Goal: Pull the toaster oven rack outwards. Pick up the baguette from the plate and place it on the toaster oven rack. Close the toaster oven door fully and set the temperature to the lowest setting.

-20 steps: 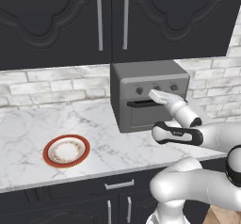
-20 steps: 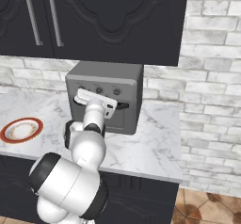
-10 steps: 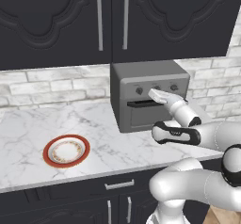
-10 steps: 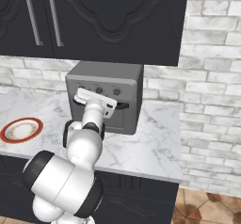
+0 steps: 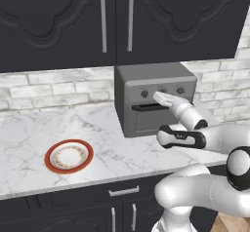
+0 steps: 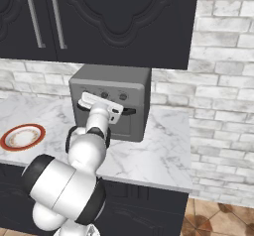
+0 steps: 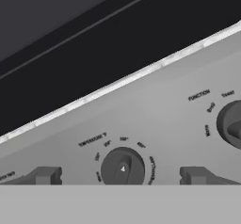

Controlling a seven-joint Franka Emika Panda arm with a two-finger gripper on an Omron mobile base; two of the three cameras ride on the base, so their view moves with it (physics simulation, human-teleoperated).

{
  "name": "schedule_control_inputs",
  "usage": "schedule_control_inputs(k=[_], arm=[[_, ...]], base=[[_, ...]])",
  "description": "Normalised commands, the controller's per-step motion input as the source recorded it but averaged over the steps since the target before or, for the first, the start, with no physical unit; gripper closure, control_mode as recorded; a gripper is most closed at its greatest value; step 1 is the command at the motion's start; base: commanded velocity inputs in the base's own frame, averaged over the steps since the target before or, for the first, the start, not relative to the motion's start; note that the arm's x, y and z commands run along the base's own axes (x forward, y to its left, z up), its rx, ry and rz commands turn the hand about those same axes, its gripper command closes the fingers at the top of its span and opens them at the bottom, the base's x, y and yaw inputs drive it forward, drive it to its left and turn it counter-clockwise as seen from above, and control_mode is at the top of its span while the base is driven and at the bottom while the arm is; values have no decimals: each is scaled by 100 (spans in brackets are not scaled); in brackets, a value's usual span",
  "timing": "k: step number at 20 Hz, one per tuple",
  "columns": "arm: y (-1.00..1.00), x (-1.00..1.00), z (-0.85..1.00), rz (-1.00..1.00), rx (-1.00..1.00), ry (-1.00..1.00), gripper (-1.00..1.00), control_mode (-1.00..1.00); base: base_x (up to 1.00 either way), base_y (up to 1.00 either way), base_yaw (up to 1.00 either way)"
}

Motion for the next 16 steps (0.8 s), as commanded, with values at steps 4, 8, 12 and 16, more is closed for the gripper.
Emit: schedule_control_inputs(k=[4, 8, 12, 16], arm=[[0, 9, -11, 0, 0, 0, -100, -100], [0, 9, -1, 0, 0, 0, -100, -100], [0, 7, 0, 0, 0, 0, -100, -100], [0, 4, 0, 0, 0, 0, -100, -100]], base=[[0, 0, 0], [0, 0, 0], [0, 0, 0], [0, 0, 0]])
